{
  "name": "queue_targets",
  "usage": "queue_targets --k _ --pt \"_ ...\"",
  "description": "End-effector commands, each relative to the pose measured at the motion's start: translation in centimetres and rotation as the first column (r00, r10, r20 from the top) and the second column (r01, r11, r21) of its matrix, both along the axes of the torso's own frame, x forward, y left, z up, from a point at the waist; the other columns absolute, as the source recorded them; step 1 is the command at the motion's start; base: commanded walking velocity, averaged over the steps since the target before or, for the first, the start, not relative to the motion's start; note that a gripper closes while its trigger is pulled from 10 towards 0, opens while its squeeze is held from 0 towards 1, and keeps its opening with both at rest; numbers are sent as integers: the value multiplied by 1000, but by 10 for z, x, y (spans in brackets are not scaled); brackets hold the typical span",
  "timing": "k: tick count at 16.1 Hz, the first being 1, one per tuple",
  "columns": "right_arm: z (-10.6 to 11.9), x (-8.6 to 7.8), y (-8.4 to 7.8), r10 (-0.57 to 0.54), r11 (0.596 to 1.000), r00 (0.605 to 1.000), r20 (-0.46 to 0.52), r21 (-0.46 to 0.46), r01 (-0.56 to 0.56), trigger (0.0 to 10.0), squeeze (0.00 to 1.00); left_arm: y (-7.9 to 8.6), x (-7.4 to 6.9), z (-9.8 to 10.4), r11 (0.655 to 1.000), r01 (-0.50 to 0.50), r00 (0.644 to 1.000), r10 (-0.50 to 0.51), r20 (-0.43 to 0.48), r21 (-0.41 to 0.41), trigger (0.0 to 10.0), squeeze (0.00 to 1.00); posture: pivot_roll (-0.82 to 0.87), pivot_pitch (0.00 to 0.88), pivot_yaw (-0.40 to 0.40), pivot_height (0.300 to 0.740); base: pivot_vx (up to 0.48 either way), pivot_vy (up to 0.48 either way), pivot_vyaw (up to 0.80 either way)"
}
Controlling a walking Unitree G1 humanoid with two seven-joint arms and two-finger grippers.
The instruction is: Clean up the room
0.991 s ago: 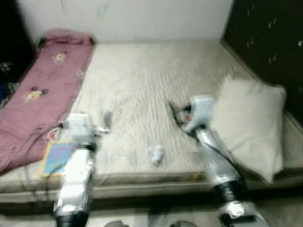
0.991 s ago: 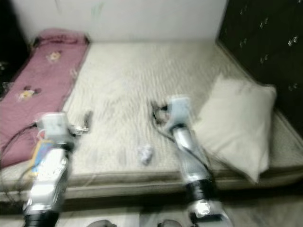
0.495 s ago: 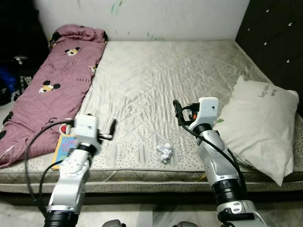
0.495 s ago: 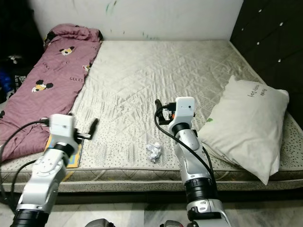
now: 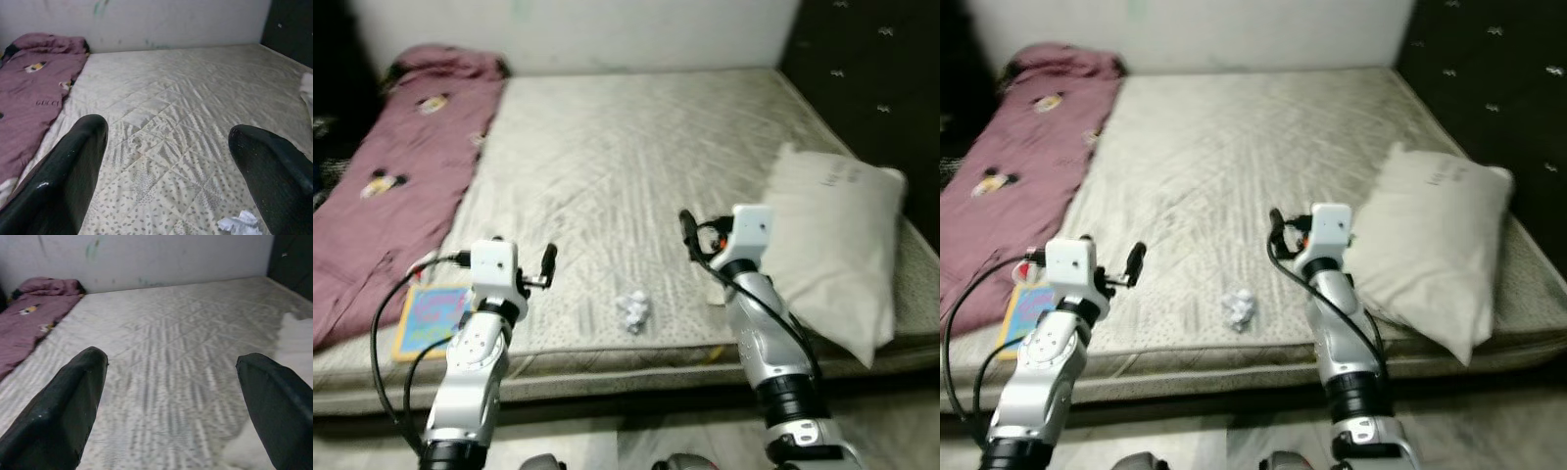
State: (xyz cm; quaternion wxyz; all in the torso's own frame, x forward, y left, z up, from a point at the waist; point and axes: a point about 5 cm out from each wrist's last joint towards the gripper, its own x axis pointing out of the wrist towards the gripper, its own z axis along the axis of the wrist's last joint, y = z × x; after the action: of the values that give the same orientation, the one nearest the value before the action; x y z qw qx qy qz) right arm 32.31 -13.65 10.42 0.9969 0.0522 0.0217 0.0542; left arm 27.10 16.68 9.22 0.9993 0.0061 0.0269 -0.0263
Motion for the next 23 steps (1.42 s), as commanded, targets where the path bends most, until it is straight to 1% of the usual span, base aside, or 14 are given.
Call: queue_targets --k 1,3,7,9,11,14,18,20,21,23 --pt "8 3 3 7 1000 1000 27 12 -7 10000 0 13 -1 5 997 -74 997 74 20 -18 10000 0 -64 0 -2 740 0 0 0" --pt "9 4 5 12 1000 999 30 12 -13 10000 0 17 -2 7 995 -94 995 95 25 -31 10000 0 -49 0 -9 740 0 0 0" --pt "7 2 5 9 1000 1000 27 20 -10 10000 0 13 -2 11 998 -56 997 58 44 -27 10000 0 -50 0 -2 740 0 0 0" --pt "8 -1 5 19 1000 999 41 -19 -18 10000 0 10 -1 12 999 -32 998 34 53 -42 10000 0 -59 0 4 740 0 0 0" --pt "7 -1 3 13 1000 999 34 -19 -13 10000 0 7 0 13 999 -14 998 16 58 -51 10000 0 -59 0 4 740 0 0 456" --pt "8 2 0 -10 1000 999 30 -4 10 10000 0 6 -1 12 998 -23 998 26 53 -56 10000 0 -56 0 -2 740 0 0 0" --pt "9 1 5 25 999 999 34 21 -26 10000 0 9 -1 12 995 -60 996 64 59 -74 10000 0 -54 0 -11 740 0 0 0" --pt "8 -1 6 39 999 999 33 18 -39 10000 0 10 0 12 992 -79 995 85 58 -95 10000 0 -57 0 -16 715 0 0 0" --pt "8 -1 6 43 999 999 32 17 -43 10000 0 12 0 11 988 -107 993 113 44 -112 10000 0 -57 0 -16 700 0 0 0" --pt "8 -1 5 44 999 998 33 16 -44 10000 0 12 1 11 986 -117 992 122 39 -117 10000 0 -58 0 -16 675 0 0 0"
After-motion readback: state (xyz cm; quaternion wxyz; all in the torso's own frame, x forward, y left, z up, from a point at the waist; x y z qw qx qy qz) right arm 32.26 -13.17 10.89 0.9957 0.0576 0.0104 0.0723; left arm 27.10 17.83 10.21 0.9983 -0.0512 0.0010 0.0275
